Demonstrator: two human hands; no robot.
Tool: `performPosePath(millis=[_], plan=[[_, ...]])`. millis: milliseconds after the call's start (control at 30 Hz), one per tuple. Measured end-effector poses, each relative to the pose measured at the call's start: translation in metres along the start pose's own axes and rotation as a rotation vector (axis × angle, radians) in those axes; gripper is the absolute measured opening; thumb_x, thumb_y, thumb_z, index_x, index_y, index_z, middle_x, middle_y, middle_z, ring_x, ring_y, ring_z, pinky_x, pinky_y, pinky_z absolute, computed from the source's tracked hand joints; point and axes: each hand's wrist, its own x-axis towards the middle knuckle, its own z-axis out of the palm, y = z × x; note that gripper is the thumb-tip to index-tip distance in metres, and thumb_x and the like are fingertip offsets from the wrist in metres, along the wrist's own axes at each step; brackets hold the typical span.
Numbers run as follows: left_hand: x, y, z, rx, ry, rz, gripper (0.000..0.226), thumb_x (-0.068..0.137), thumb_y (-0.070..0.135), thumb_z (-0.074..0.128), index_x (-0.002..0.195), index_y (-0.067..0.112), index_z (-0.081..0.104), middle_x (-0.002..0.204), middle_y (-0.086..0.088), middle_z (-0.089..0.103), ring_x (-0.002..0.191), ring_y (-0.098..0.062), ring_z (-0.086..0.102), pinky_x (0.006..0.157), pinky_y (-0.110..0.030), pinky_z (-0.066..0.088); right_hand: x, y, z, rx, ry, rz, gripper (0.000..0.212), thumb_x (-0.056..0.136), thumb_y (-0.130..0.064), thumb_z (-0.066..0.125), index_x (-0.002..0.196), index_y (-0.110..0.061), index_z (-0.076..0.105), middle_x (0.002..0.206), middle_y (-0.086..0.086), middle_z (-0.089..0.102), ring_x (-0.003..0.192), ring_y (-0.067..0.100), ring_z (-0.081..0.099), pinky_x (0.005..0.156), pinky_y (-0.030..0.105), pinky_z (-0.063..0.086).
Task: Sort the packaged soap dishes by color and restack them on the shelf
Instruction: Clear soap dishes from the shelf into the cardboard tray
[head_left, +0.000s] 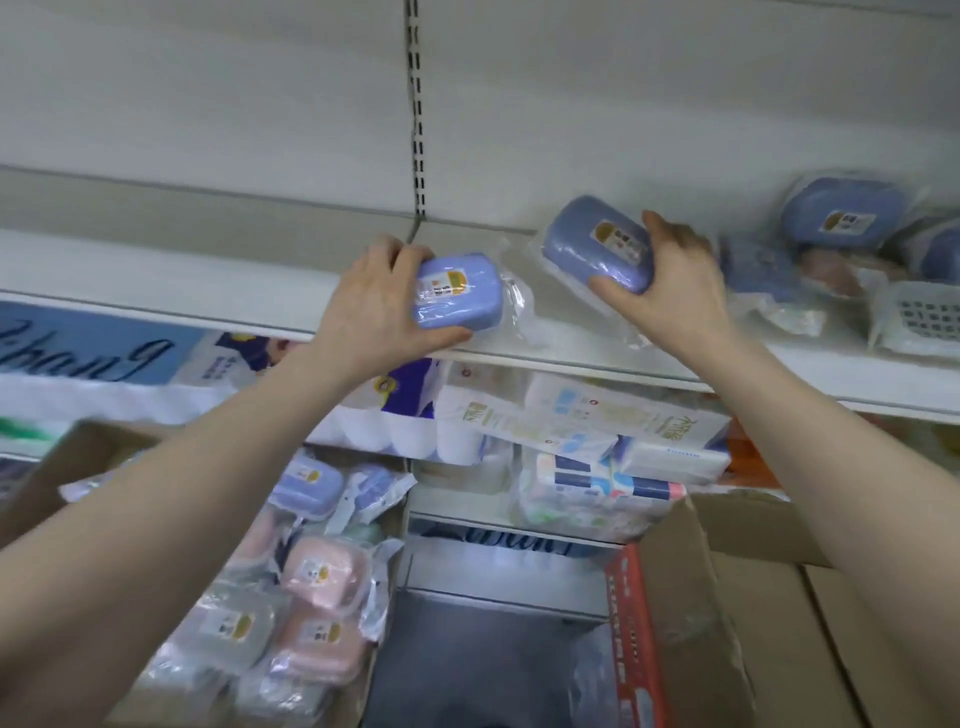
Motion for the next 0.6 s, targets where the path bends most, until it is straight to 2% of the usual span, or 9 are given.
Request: performPosePath(millis=[100,200,300,467,600], plan=[[-0.042,-0.053,-0.034,0.054,0.039,-0.069,0.086,0.061,0.072,0.059,0.118,0.008,0.052,0.108,-0.012,0.053,0.094,-0.033,0.053,0.084,-0.041,0.044,-0.021,-0.06,0.021,0.071,-0.042,-0.058,0.079,0.08,-0.05,0.07,0.139,-0.004,0.044,0.126,0.021,0.054,0.117,0.04,0.048,0.099,0.042,0.036],[-0.091,-0.106,-0.065,0.089,0.025,-0.136,0.087,0.063,0.072,0.057,0.119,0.005,0.052,0.108,-0.014,0.054,0.095,-0.034,0.05,0.087,-0.043,0.042,-0.046,-0.126,0.046,0.146,-0.105,-0.087,0.073,0.077,-0.053,0.064,0.131,-0.007,0.047,0.12,0.016,0.053,0.112,0.036,0.047,0.095,0.038,0.036],[-0.139,-0.159,-0.088,0.126,0.003,-0.202,0.089,0.066,0.071,0.056,0.123,0.004,0.05,0.109,-0.015,0.055,0.098,-0.035,0.051,0.088,-0.044,0.04,-0.074,-0.187,0.078,0.182,-0.14,-0.137,0.076,0.076,-0.052,0.064,0.135,-0.008,0.045,0.125,0.014,0.051,0.115,0.034,0.046,0.097,0.036,0.035],[-0.224,-0.236,-0.096,0.166,-0.162,-0.258,0.088,0.068,0.07,0.052,0.121,0.0,0.052,0.106,-0.018,0.056,0.096,-0.037,0.053,0.087,-0.046,0.042,-0.131,-0.264,0.136,0.204,-0.187,-0.267,0.083,0.075,-0.049,0.066,0.142,-0.006,0.041,0.129,0.015,0.049,0.117,0.031,0.043,0.101,0.036,0.034],[-0.274,-0.279,-0.084,0.175,-0.307,-0.297,0.086,0.059,0.066,0.052,0.117,0.002,0.056,0.103,-0.018,0.058,0.091,-0.038,0.056,0.084,-0.045,0.047,-0.173,-0.295,0.189,0.207,-0.401,-0.194,0.082,0.077,-0.043,0.073,0.145,-0.013,0.038,0.13,0.011,0.049,0.118,0.031,0.045,0.099,0.036,0.036]])
